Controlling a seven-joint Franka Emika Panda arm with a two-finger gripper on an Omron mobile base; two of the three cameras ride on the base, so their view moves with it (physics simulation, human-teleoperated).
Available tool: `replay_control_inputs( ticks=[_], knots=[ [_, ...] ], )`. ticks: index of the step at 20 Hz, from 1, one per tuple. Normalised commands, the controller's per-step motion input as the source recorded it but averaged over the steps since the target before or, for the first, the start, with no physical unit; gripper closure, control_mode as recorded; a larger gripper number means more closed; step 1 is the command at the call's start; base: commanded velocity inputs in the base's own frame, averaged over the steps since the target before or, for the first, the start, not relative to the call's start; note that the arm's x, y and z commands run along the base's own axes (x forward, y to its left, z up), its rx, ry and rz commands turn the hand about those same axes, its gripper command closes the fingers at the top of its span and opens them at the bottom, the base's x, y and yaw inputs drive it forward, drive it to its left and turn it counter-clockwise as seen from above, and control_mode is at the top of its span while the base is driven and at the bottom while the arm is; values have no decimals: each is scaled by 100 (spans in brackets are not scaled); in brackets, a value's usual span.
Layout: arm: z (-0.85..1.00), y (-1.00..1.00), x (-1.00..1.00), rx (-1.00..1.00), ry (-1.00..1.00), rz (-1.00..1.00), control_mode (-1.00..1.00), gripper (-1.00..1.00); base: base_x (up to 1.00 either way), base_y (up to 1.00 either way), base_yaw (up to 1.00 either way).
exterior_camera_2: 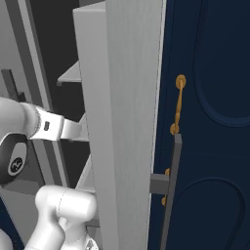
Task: Grab a lemon wedge from the fridge and one ice cube from the ice bowl, and put them in the glass of lemonade.
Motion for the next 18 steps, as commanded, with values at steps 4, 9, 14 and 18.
replay_control_inputs(
  ticks=[4,9,14,18],
  knots=[
    [23,64,-9,0,-26,0,-100,-100,0,0,0],
    [74,6,0,0,-22,0,-100,-100,0,0,0],
    [100,-23,20,0,3,0,-100,-100,0,0,0],
    [94,-40,10,0,25,2,-100,-100,0,0,0]
  ],
)
